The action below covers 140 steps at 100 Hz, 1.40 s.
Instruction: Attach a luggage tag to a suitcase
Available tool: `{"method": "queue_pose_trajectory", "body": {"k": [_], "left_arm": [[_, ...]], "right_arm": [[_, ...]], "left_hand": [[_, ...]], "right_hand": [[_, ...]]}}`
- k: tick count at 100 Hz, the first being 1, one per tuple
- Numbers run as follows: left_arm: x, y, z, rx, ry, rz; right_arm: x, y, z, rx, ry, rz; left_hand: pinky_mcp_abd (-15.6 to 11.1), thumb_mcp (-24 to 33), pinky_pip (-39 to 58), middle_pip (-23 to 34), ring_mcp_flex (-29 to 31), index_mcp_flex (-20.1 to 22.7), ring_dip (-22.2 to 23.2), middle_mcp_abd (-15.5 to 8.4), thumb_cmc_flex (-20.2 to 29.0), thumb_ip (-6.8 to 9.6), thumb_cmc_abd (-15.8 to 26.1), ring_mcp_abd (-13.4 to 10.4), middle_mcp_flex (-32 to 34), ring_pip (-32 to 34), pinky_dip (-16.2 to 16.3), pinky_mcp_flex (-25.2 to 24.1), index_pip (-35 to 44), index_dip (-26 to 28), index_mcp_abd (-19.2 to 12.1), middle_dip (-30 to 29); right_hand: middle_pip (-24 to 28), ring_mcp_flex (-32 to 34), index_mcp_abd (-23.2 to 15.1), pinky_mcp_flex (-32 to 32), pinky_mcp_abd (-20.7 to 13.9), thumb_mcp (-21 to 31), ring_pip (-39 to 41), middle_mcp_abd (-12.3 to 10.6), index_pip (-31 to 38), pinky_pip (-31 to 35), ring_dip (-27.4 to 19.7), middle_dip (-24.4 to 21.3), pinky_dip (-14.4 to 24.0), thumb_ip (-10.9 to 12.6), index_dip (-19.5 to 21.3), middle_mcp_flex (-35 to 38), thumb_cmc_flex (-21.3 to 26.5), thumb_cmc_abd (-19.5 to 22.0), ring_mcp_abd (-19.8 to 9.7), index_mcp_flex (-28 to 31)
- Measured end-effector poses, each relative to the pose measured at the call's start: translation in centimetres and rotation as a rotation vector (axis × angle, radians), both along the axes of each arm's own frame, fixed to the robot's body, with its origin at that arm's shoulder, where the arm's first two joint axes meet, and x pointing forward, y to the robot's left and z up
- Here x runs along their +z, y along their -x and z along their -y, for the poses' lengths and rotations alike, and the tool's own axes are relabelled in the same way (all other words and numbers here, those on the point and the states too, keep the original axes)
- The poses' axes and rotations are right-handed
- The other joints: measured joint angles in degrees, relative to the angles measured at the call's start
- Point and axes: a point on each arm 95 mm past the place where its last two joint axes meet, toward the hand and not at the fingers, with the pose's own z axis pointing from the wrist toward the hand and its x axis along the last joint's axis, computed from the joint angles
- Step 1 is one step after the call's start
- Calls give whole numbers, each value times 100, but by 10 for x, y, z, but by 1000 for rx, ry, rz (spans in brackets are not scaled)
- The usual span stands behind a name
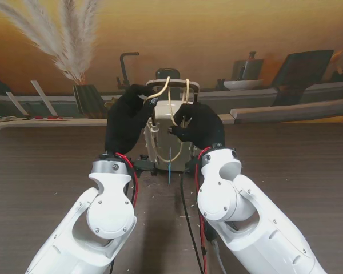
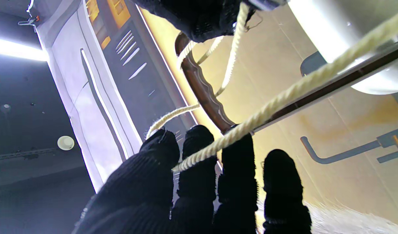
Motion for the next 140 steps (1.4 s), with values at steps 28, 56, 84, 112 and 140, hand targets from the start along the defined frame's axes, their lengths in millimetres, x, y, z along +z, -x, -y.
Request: {"method": "queue_pose_trajectory", "body": {"k": [28,56,84,112,140], "left_arm": [[-13,3,-5,4,-6,-33],[-30,8,-10,-10,-49,-67],[-48,15,-19,20,-23,-50],[-80,6,-67,184,-44,-19],[-107,-25,-87,62,-213,-84]], "right_arm": [[0,1,6,7,-77,5],[5,5,12,16,-116,23],[8,6,14,36,-132,35],[8,6,15,52,-124,35],[7,8,11,69,-114,28]], "left_hand": [[0,174,-562,-1045,-717,-173,-303,85,-805,188,-309,86,-750,-1052,-457,-704,-581,-68,-1,-141],[-50,46,-1603,-2177,-1706,-460,-619,219,-1795,565,-104,92,-2148,-2369,-646,-1421,-1825,-248,127,-1434],[-52,-190,-1853,-2489,-1954,-597,-679,219,-1904,662,20,92,-2425,-2594,-648,-1524,-2315,-449,181,-1656],[-52,385,-1935,-2490,-1951,-817,-690,219,-1596,662,79,82,-2430,-2594,-648,-1504,-2409,-743,183,-1830],[-54,866,-2924,-3762,-2271,-1313,-1139,-230,-1916,605,-249,-85,-3315,-3518,-755,-1715,-3778,-1988,196,-3117]], "right_hand": [[-142,0,402,-80,0,69,-120,2,0,-70,-5,-133,-47,0,328,0,4,359,6,-37],[-207,-117,515,-150,0,130,-205,21,0,-126,-9,-200,-49,0,480,0,5,408,10,-39],[-276,-117,575,-155,0,171,-205,66,0,-133,-58,-269,-49,0,559,0,5,434,10,-43],[-281,-117,580,-155,0,171,-205,68,-1,-135,-60,-283,-49,0,619,0,5,439,10,-44],[-281,-117,580,-155,0,171,-205,68,-6,-136,-60,-336,-49,0,630,0,5,444,10,-45]]}}
